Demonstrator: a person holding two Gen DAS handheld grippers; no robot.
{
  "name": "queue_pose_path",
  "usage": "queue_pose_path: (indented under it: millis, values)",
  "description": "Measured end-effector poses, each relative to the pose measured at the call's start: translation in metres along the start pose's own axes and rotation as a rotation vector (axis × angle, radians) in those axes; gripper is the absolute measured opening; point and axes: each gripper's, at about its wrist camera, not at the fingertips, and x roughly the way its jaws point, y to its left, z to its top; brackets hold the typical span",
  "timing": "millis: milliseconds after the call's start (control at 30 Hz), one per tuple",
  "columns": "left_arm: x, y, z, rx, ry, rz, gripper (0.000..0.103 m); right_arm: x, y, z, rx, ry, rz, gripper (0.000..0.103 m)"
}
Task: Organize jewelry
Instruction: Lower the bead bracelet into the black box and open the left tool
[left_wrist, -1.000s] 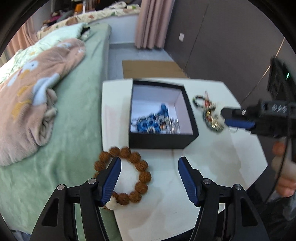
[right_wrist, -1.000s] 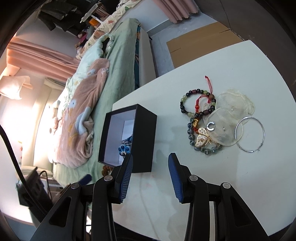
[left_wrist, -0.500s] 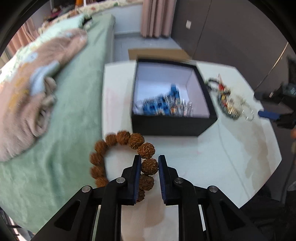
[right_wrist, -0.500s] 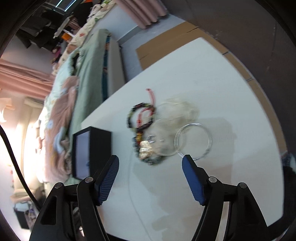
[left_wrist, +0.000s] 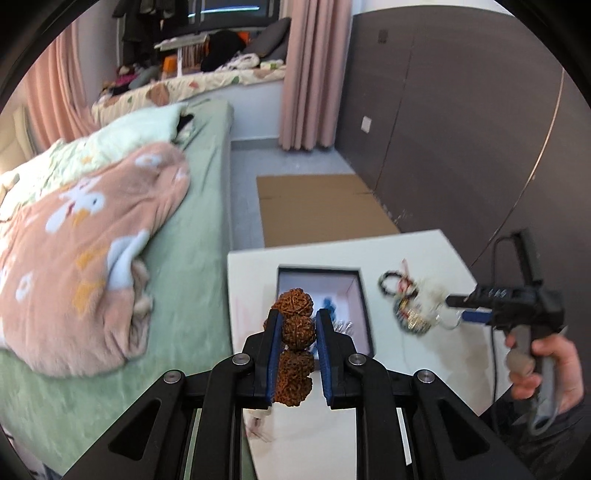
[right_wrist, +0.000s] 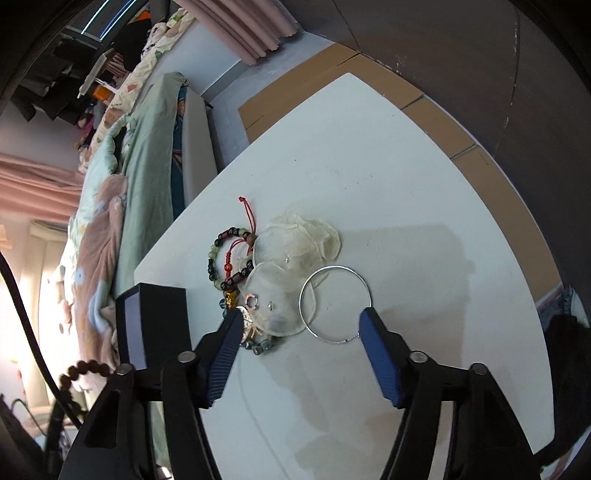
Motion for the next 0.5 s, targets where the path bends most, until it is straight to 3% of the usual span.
queue_pose_path:
  millis: [200,367,500]
  values:
    - [0.006,-0.013,0.022,0.002,-0.031,-0.025,0.019,-0.003,-0.007,0.008,0.02,-0.024,-0.022,0.056]
    - [0.029,-0.012,0.034,-0.052,-0.015,-0.029,0.02,-0.005,-0.013,0.015,0.008,-0.043,-0.091,0.055]
    - [0.049,-0.007,0.042,-0.159,-0.003,-0.116,0.022,0.002,-0.011,0.015,-0.027,-0.026,-0.141,0.045]
